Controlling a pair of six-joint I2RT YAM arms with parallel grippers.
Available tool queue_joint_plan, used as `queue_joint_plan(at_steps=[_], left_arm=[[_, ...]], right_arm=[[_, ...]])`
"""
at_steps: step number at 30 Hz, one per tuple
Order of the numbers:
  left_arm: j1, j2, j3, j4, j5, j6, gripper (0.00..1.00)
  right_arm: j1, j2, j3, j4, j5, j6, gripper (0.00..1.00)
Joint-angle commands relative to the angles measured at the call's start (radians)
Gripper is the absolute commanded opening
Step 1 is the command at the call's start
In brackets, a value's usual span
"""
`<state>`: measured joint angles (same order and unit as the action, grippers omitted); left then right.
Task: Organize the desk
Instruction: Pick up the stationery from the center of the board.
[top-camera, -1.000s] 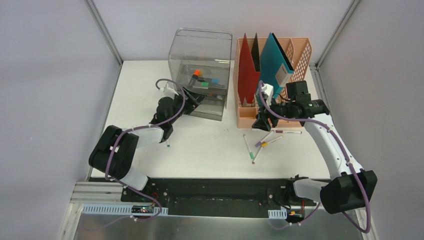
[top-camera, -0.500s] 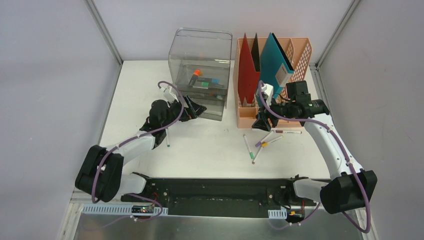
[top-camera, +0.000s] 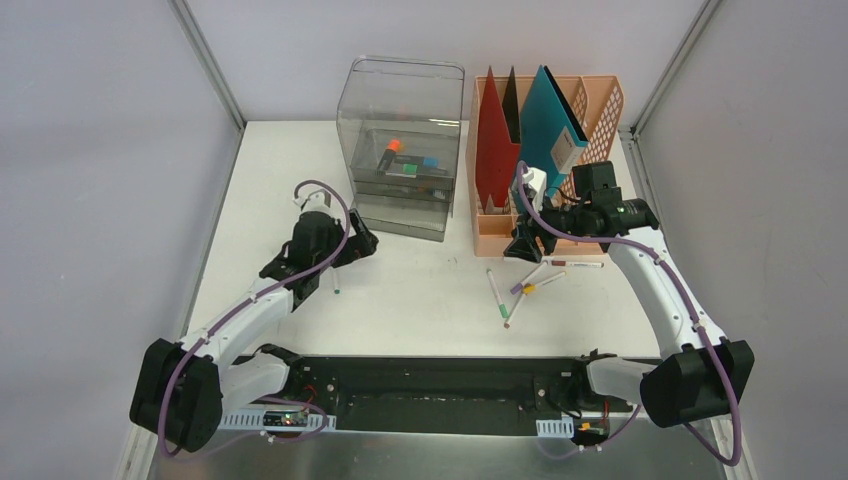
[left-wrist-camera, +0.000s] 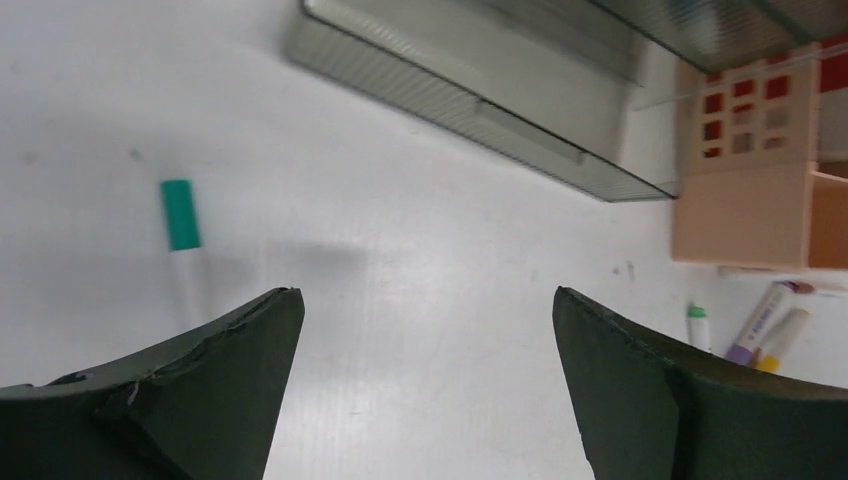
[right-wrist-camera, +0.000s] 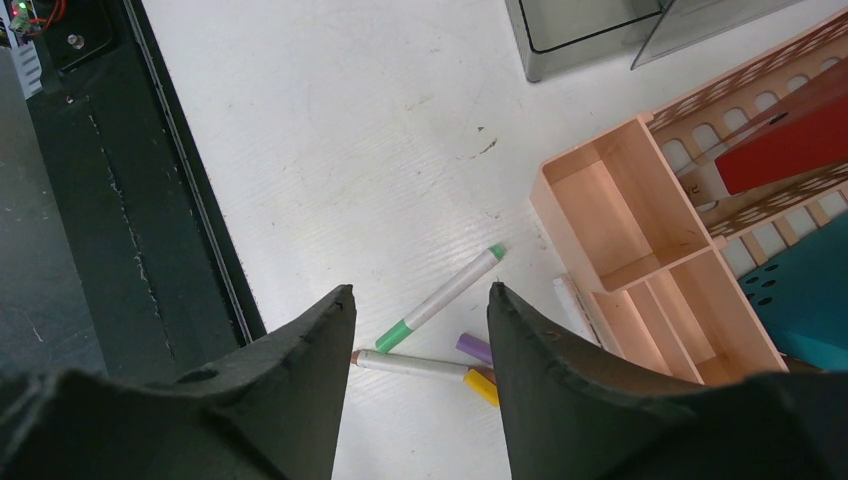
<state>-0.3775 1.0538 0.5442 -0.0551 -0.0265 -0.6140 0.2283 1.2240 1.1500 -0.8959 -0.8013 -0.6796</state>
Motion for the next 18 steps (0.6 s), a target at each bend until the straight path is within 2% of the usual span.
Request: queue_joint_plan(at_steps=[1, 7, 18], left_arm=[[0.011, -0.015, 0.005, -0.135, -0.216, -0.045, 0.99], [0.011, 0.056, 0.085, -0.313, -0.371, -0.113, 0.99], [0.01, 0.325, 0.294, -0.515, -0.359, -0.068, 0.97]], right_arm=[[-0.007, 0.002, 0.017, 0.005, -0.029, -0.018, 0.54], [-0.007, 0.005, 0.016, 0.007, -0.029, -0.018, 0.54], [-0.007, 0.007, 0.016, 0.006, -0.027, -0.018, 0.54]])
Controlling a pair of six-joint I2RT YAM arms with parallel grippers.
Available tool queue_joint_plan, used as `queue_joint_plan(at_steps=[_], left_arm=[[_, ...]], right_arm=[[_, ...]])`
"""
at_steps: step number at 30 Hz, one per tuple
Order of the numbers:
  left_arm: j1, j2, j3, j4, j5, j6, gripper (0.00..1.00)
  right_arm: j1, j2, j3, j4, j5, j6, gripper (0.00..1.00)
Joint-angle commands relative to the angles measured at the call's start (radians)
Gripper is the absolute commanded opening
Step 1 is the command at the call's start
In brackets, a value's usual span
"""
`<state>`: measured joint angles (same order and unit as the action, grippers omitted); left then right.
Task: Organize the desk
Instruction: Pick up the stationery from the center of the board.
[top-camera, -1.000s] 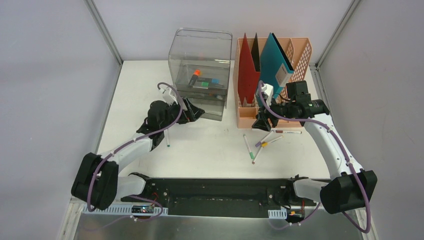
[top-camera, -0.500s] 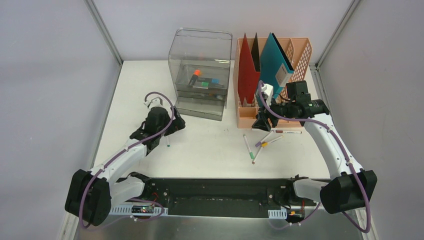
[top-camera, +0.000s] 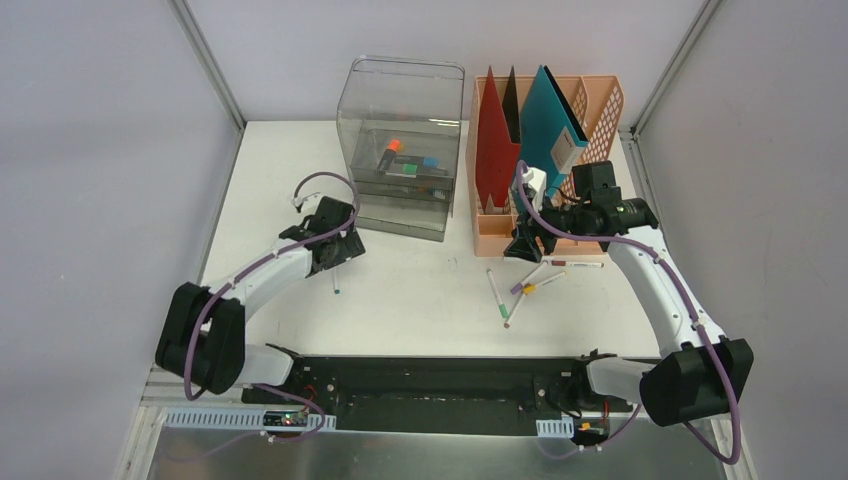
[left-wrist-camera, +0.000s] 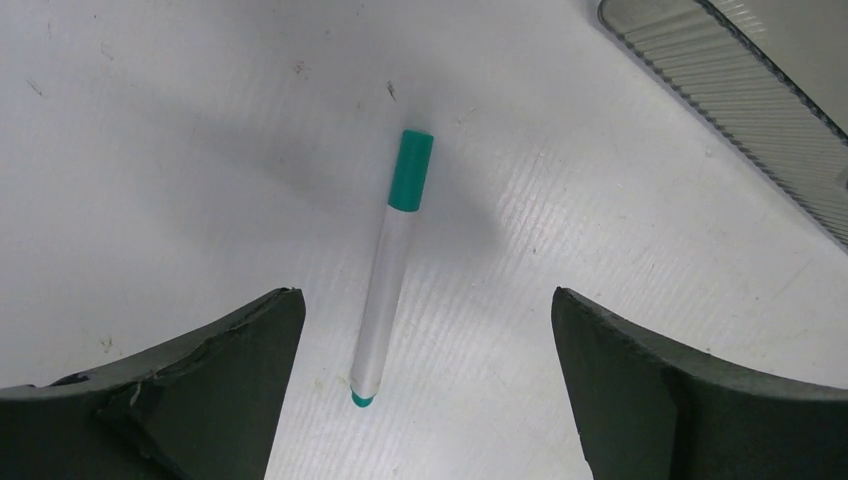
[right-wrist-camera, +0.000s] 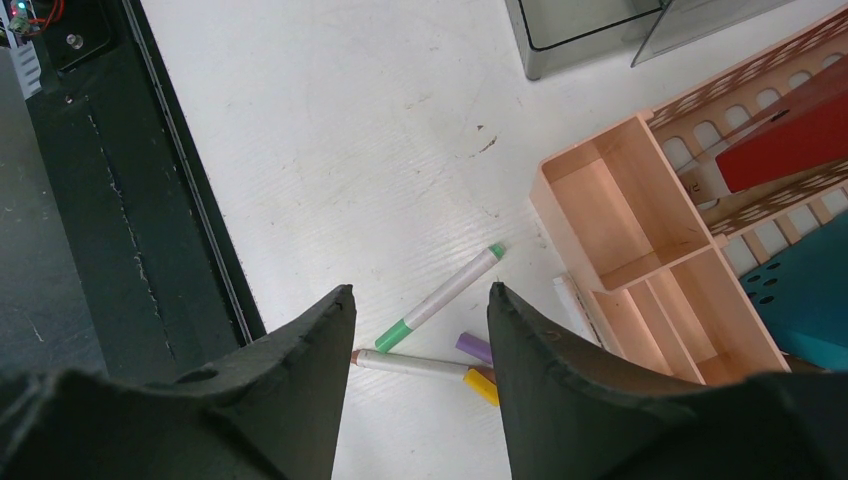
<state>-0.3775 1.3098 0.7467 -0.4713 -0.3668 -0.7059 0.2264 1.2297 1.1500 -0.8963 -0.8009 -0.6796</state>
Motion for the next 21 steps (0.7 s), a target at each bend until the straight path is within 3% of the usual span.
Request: queue_joint_plan(at_steps=[1, 6, 13, 21], left_arm=[[0.011, 0.091, 0.103, -0.109, -0.016, 0.027, 0.94], [0.011, 0.172, 0.115, -0.09, -0.005, 0.04, 0.52], [0.011, 0.233, 0.111, -0.067, 0.001, 0.032, 0.46], [0.012, 0.255, 0.112, -0.056, 0.027, 0.031, 0.26]], right_arm=[[-0.006, 0.002, 0.015, 0.006, -0.027, -0.018, 0.54], [-0.006, 0.0, 0.016, 0.006, -0.026, -0.018, 0.54], [-0.006, -0.001, 0.016, 0.005, -0.025, -0.019, 0.54], [-0.006, -0.005, 0.015, 0.004, -0.024, -0.021, 0.54]])
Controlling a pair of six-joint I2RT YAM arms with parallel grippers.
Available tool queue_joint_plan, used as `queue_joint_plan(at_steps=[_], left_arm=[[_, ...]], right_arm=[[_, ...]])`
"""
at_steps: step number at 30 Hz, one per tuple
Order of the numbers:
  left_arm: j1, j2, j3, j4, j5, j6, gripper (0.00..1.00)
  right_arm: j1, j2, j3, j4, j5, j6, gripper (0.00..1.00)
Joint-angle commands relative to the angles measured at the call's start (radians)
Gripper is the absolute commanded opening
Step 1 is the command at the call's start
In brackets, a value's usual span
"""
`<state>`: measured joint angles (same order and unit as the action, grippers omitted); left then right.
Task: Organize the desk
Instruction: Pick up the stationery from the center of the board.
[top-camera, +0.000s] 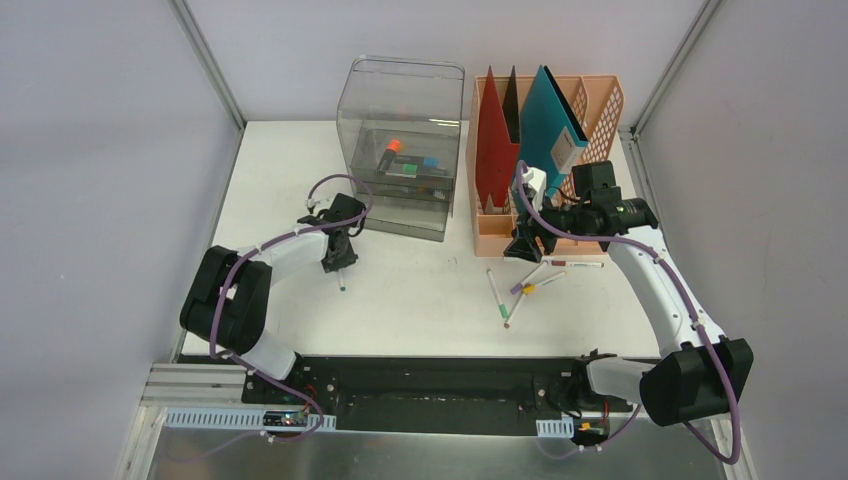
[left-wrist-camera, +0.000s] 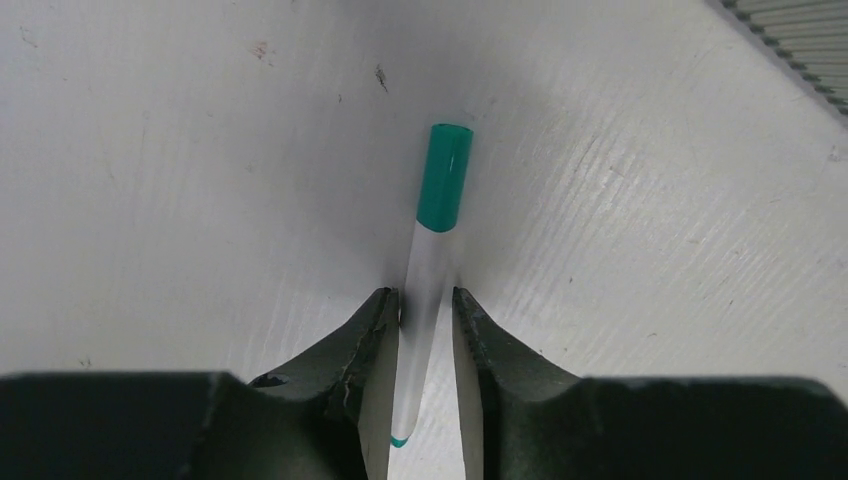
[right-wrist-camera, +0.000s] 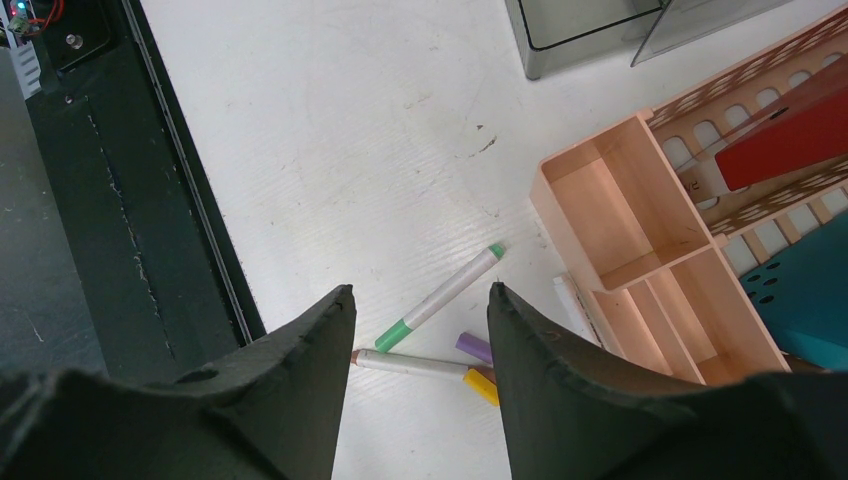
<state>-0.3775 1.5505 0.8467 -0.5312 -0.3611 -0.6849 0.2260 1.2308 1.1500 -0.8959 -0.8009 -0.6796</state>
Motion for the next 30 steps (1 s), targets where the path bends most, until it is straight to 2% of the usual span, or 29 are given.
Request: queue_joint_plan(at_steps=[1, 7, 13, 18, 23, 26, 30], left_arm=[[0.012, 0.012, 0.008, 0.007, 0.023, 0.011, 0.24], [0.012, -0.023, -0.017, 0.031, 0.048, 0.018, 0.08], [0.012, -0.111, -0.061, 0.092, 0.13, 0.061, 0.04], [0.012, -0.267, -0.177, 0.243, 0.236, 0.128, 0.0], [0.012, -0.426, -0.294, 0.441, 0.387, 0.196, 0.0], [0.012, -0.47, -0.344, 0.543, 0.485, 0.195, 0.0], [0.012, -0.457, -0.372, 0.684, 0.581, 0.124, 0.0]], right_arm=[[-0.005, -0.006, 0.016, 0.004, -0.024, -0.02, 0.54], [-0.007, -0.007, 0.015, 0.004, -0.024, -0.021, 0.54], [-0.007, -0.008, 0.017, 0.003, -0.024, -0.021, 0.54], [-0.007, -0.008, 0.017, 0.003, -0.025, -0.02, 0.54], [-0.007, -0.008, 0.017, 0.003, -0.027, -0.021, 0.54], [-0.007, -0.009, 0.017, 0.004, -0.027, -0.021, 0.54], [-0.007, -0.01, 0.018, 0.002, -0.029, -0.021, 0.54]])
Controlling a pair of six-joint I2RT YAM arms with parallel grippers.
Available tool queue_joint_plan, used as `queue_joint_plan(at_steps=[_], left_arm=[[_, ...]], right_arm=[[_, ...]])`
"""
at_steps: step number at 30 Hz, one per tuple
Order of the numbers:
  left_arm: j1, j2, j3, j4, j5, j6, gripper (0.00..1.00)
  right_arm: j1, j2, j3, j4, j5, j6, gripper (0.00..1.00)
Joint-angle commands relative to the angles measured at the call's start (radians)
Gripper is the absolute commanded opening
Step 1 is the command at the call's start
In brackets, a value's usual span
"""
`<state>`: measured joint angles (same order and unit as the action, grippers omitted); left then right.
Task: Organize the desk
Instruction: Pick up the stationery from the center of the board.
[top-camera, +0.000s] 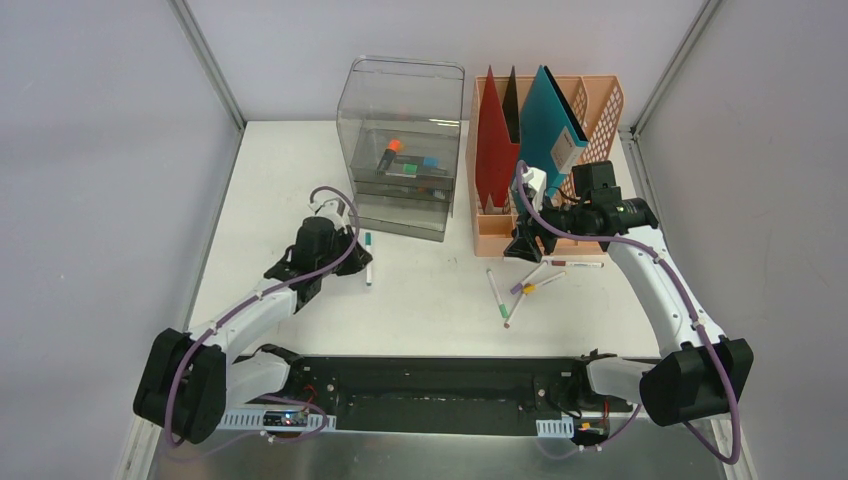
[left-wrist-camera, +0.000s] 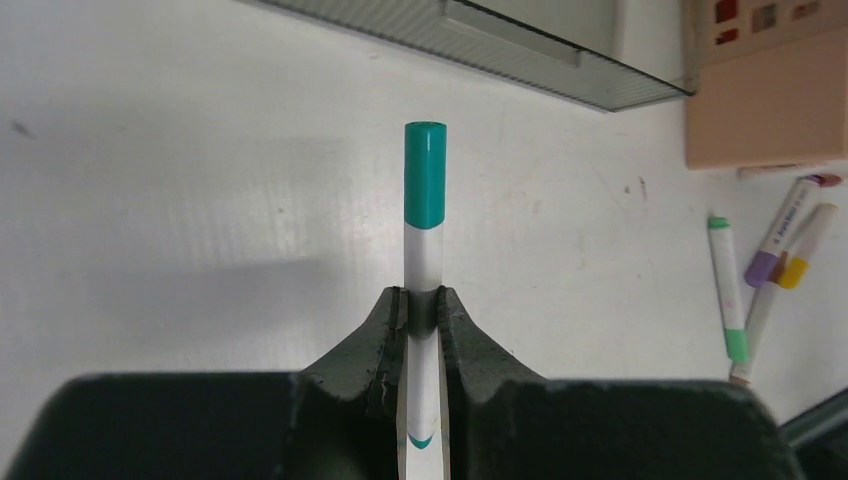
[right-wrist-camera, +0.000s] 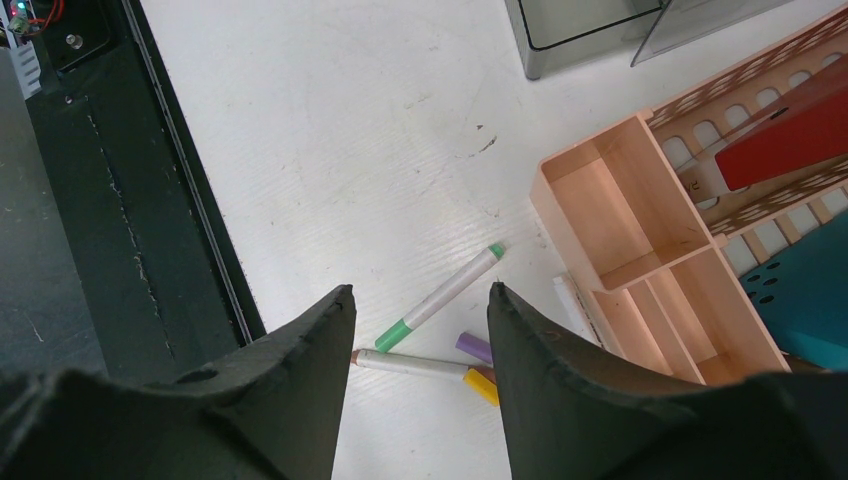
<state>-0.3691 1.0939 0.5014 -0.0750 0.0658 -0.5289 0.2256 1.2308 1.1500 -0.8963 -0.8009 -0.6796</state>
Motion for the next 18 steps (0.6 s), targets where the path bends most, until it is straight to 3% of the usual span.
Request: queue_joint_plan(at_steps=[1, 7, 18], left_arm=[[0.004, 0.013, -0.036, 0.271, 0.175, -0.063, 0.0], [0.003, 0.12, -0.044, 0.513, 0.241, -0.209, 0.0], [0.004, 0.331, 0.155, 0.382, 0.045, -0.656, 0.0]], right_arm=[[-0.006, -0.011, 0.017, 0.003, -0.029, -0.02, 0.54], [-0.006, -0.014, 0.017, 0.002, -0.03, -0.021, 0.54], [-0.006, -0.014, 0.016, 0.0, -0.03, -0.025, 0.54]])
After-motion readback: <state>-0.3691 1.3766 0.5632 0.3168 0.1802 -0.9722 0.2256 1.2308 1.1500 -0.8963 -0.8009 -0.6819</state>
